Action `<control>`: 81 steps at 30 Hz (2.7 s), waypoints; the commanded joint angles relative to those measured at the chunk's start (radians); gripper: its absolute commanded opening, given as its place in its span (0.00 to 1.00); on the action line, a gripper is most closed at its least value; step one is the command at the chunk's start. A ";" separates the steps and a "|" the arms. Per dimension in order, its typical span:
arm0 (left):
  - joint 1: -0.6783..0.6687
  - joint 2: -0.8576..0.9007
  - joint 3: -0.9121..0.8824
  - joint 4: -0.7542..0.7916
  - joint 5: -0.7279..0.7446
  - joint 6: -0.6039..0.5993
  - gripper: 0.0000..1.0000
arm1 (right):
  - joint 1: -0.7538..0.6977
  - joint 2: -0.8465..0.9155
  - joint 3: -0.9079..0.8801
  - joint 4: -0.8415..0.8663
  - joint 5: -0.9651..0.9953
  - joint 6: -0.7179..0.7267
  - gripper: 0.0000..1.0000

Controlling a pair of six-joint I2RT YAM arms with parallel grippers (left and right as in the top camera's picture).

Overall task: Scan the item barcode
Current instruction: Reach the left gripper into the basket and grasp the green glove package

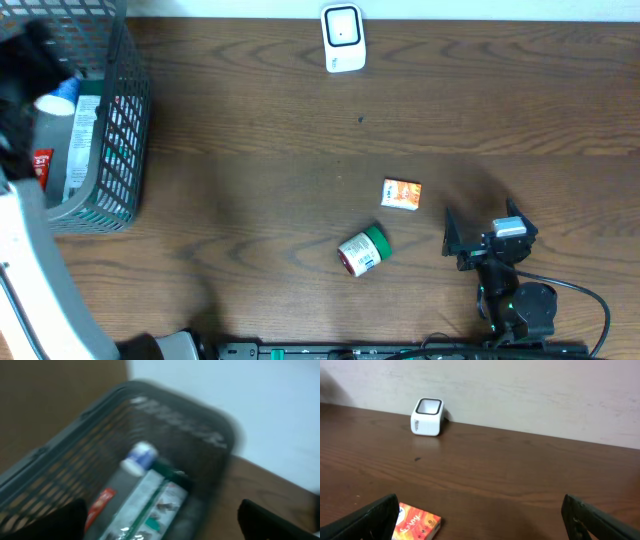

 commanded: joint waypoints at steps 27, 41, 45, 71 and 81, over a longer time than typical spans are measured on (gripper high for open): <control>0.267 0.821 -0.021 -0.081 0.416 0.314 0.98 | -0.008 -0.004 -0.001 -0.004 0.002 0.005 0.99; 0.267 0.797 -0.019 -0.097 0.608 0.313 0.77 | -0.008 -0.004 -0.001 -0.004 0.002 0.005 0.99; 0.267 0.764 -0.019 -0.098 0.631 0.313 0.52 | -0.008 -0.004 -0.001 -0.004 0.002 0.005 0.99; 0.254 0.698 -0.075 -0.110 0.724 0.313 0.38 | -0.008 -0.004 -0.001 -0.004 0.002 0.005 0.99; 0.192 0.699 -0.121 -0.074 0.684 0.313 0.33 | -0.008 -0.004 -0.001 -0.004 0.002 0.005 0.99</control>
